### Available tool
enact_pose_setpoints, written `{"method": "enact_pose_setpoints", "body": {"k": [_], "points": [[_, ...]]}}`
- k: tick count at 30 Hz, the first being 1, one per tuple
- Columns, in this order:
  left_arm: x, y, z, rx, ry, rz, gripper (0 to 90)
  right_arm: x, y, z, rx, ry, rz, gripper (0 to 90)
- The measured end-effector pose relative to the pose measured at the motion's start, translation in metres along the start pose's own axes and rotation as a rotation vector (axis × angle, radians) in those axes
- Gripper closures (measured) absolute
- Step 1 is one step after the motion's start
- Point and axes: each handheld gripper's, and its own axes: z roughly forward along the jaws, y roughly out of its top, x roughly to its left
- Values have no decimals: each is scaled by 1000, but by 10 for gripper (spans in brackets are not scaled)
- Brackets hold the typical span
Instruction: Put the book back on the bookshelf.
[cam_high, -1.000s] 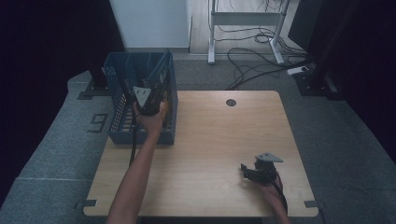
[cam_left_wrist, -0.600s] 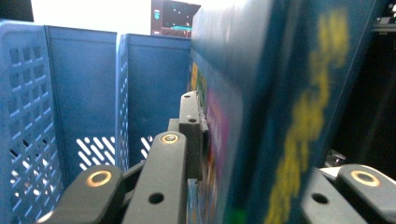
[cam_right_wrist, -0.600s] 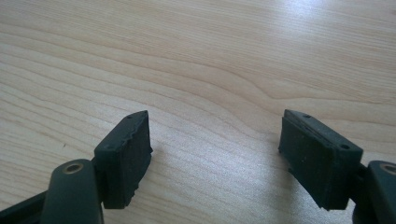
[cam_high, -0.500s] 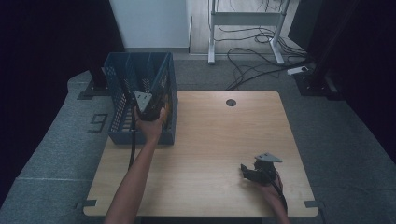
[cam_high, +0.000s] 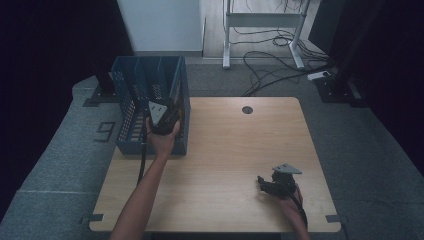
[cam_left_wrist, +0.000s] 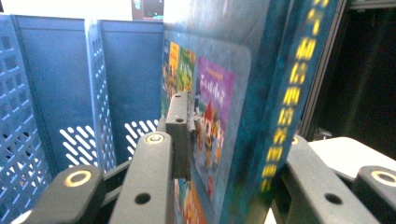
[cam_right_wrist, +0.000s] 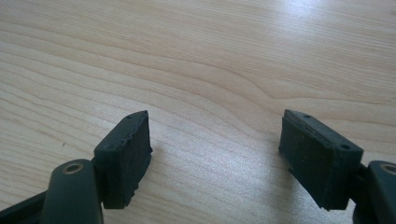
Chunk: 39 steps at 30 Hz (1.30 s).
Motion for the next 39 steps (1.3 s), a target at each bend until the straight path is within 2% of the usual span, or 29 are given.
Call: {"method": "enact_pose_setpoints", "body": {"k": [3,4,7,8,11,16,18,21,27,30,31,39], "points": [[0,0,0,11,-11,6,667,0,0,0,0,-1,-1,243],[0,0,-1,11,-15,7,627,0,0,0,0,0,0,243],[0,2,-3,-3,-14,4,578,0,0,0,0,-1,0,243],[1,4,-3,9,-28,-4,545,0,0,0,0,0,0,243],[1,4,-3,20,-32,-5,508,0,0,0,0,1,0,243],[6,3,-2,76,-63,-14,434,0,0,0,0,1,1,243],[7,2,-3,98,-77,-6,420,0,0,0,0,1,1,243],[9,2,-7,105,-88,-7,405,0,0,0,0,0,0,243],[15,2,-13,164,-142,-33,344,0,0,0,0,-3,-3,243],[16,0,-17,168,-152,-40,343,0,0,0,-1,-4,-6,243],[17,-1,-19,185,-162,-41,333,0,0,0,-1,-4,-5,243],[13,-6,-36,225,-178,-25,284,0,0,0,2,-4,-1,243]]}}
